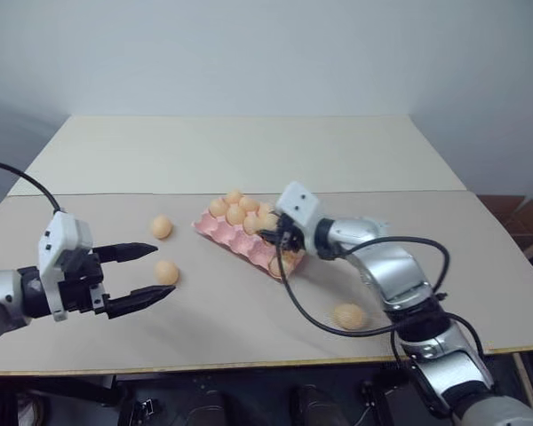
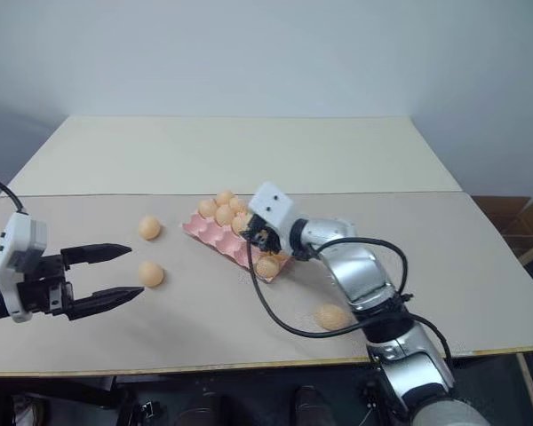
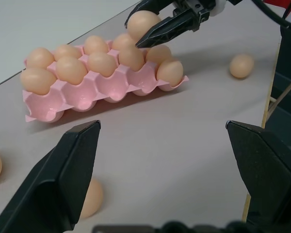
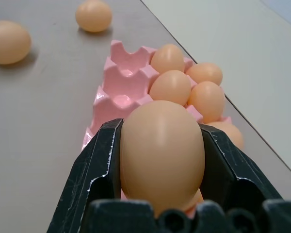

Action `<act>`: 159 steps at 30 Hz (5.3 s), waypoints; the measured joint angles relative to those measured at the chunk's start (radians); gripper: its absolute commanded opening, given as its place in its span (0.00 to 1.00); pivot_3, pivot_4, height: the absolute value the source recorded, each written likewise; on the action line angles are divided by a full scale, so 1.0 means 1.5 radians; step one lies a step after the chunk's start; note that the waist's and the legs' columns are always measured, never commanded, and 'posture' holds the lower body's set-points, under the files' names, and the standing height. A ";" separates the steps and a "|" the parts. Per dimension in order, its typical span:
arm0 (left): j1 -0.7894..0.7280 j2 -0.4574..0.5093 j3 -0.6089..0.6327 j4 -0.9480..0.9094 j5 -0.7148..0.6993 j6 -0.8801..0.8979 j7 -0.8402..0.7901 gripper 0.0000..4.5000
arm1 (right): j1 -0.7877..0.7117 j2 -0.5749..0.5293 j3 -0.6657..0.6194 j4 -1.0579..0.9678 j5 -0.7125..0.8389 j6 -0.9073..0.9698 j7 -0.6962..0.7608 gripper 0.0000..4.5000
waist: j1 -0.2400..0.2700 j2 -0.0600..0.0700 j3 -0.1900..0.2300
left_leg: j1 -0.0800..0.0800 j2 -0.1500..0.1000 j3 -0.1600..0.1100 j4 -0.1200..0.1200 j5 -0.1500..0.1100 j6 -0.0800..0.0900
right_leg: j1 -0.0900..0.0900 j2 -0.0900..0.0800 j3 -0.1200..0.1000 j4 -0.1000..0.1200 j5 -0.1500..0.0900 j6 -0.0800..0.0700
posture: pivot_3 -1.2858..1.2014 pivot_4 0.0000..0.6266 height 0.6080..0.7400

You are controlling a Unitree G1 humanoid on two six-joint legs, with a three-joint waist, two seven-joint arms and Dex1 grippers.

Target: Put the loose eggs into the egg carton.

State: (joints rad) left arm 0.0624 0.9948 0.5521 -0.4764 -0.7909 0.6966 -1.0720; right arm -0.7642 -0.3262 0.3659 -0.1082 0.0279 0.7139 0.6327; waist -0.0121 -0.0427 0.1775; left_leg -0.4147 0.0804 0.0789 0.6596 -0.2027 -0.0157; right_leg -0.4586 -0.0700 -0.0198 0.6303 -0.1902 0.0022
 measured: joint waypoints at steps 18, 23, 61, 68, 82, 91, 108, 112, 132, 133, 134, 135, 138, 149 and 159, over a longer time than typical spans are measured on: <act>-0.009 0.000 -0.019 0.016 0.029 -0.014 0.000 1.00 | 0.041 -0.099 -0.103 -0.108 0.065 -0.017 0.083 0.99 | 0.010 0.000 0.000 | -0.001 0.001 0.001 0.000 0.000 0.000 | 0.000 0.001 -0.001 -0.001 0.000 0.000 | 0.52 0.24 1.00; -0.011 0.000 -0.018 0.038 0.032 -0.029 -0.016 1.00 | 0.141 -0.234 -0.268 -0.197 0.198 -0.019 0.204 0.99 | 0.014 0.000 0.000 | 0.000 0.001 0.002 0.000 0.000 0.000 | 0.000 0.001 0.000 -0.001 -0.002 -0.002 | 0.52 0.24 1.00; -0.013 0.007 -0.040 0.089 0.043 -0.055 -0.065 1.00 | 0.460 -0.396 -0.182 -0.191 0.046 -0.313 0.302 0.86 | 0.010 0.000 0.000 | 0.005 0.001 0.004 -0.001 -0.001 -0.001 | 0.001 0.001 0.004 -0.001 -0.003 -0.003 | 0.52 0.24 1.00; -0.010 0.008 -0.040 0.083 0.043 -0.055 -0.064 1.00 | 0.446 -0.399 -0.185 -0.181 0.061 -0.286 0.300 0.40 | 0.013 0.000 0.000 | 0.004 0.001 0.004 -0.001 -0.001 -0.001 | 0.001 0.001 0.004 -0.001 -0.003 -0.003 | 0.52 0.24 1.00; 0.013 -0.013 -0.018 0.057 0.043 -0.055 -0.020 1.00 | -0.014 -0.119 -0.043 0.019 0.067 -0.214 0.224 0.38 | -0.004 -0.001 -0.001 | 0.004 0.004 0.004 -0.001 -0.001 -0.001 | -0.001 0.005 0.005 0.000 -0.001 -0.003 | 0.52 0.24 1.00; 0.046 -0.019 0.007 0.035 0.042 -0.054 -0.001 1.00 | -0.117 0.036 0.049 0.286 -0.064 -0.289 0.136 0.38 | -0.002 -0.001 -0.001 | 0.003 0.004 0.004 -0.001 -0.001 -0.001 | -0.001 0.005 0.004 0.000 0.001 -0.004 | 0.52 0.24 1.00; 0.032 -0.010 0.012 0.040 0.043 -0.054 -0.005 1.00 | -0.086 -0.010 -0.079 0.103 -0.008 -0.204 0.117 0.95 | -0.001 -0.001 -0.001 | 0.003 0.005 0.004 -0.001 -0.002 -0.002 | -0.001 0.005 0.004 0.000 0.001 -0.002 | 0.52 0.24 1.00; 0.019 -0.007 0.007 0.054 0.046 -0.056 -0.009 1.00 | -0.036 -0.079 -0.133 0.011 0.047 -0.149 0.150 0.95 | -0.001 -0.001 -0.001 | 0.003 0.005 0.004 -0.001 -0.002 -0.002 | -0.001 0.005 0.005 0.000 0.000 -0.004 | 0.52 0.24 1.00; 0.156 -0.073 0.076 0.071 0.084 -0.069 0.002 1.00 | 0.359 -0.378 -0.395 -0.188 0.352 -0.099 0.395 0.95 | -0.002 -0.001 -0.001 | 0.006 0.005 0.005 -0.001 -0.005 -0.006 | 0.000 0.005 0.006 -0.001 -0.002 -0.005 | 0.52 0.24 1.00; 0.157 -0.078 0.076 0.065 0.081 -0.068 0.007 1.00 | 0.359 -0.378 -0.395 -0.192 0.360 -0.099 0.394 0.95 | -0.001 -0.002 -0.001 | 0.006 0.005 0.005 -0.001 -0.005 -0.007 | 0.000 0.005 0.006 -0.001 -0.002 -0.005 | 0.52 0.24 1.00; 0.155 -0.080 0.076 0.062 0.080 -0.067 0.012 1.00 | 0.357 -0.378 -0.395 -0.196 0.365 -0.099 0.392 0.95 | 0.000 -0.002 -0.001 | 0.006 0.005 0.005 -0.001 -0.005 -0.007 | 0.000 0.005 0.006 -0.001 -0.002 -0.005 | 0.52 0.24 1.00; 0.147 -0.081 0.074 0.061 0.080 -0.066 0.022 1.00 | 0.355 -0.379 -0.395 -0.198 0.367 -0.099 0.390 0.95 | 0.004 -0.002 -0.001 | 0.006 0.004 0.005 -0.001 -0.005 -0.007 | 0.000 0.005 0.006 -0.001 -0.002 -0.005 | 0.52 0.24 1.00; 0.109 -0.087 0.045 0.065 0.092 -0.071 0.059 1.00 | 0.355 -0.379 -0.395 -0.203 0.375 -0.099 0.379 0.95 | 0.010 -0.002 -0.001 | 0.006 0.004 0.005 -0.001 -0.005 -0.007 | 0.000 0.005 0.006 -0.001 -0.002 -0.005 | 0.52 0.24 1.00; -0.020 -0.117 -0.106 0.155 0.177 -0.102 0.126 1.00 | 0.338 -0.381 -0.393 -0.217 0.383 -0.101 0.340 0.95 | 0.015 -0.002 -0.001 | 0.006 0.004 0.005 -0.001 -0.004 -0.006 | 0.001 0.005 0.006 -0.001 -0.002 -0.005 | 0.52 0.24 1.00; -0.184 -0.162 -0.282 0.358 0.303 -0.160 0.144 0.80 | 0.347 -0.382 -0.402 -0.260 0.392 -0.101 0.307 0.96 | 0.016 -0.002 -0.001 | 0.004 0.004 0.005 0.000 -0.003 -0.003 | 0.001 0.005 0.006 -0.002 -0.001 -0.003 | 0.52 0.24 1.00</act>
State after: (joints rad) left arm -0.2137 0.7513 0.1290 0.0607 -0.3369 0.4564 -0.8561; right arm -0.2431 -0.8997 -0.2378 -0.4977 0.6152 0.5621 1.0926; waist 0.0116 -0.0460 0.1760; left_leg -0.4083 0.0864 0.0859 0.6588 -0.2066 -0.0199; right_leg -0.4578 -0.0619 -0.0106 0.6279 -0.1912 -0.0023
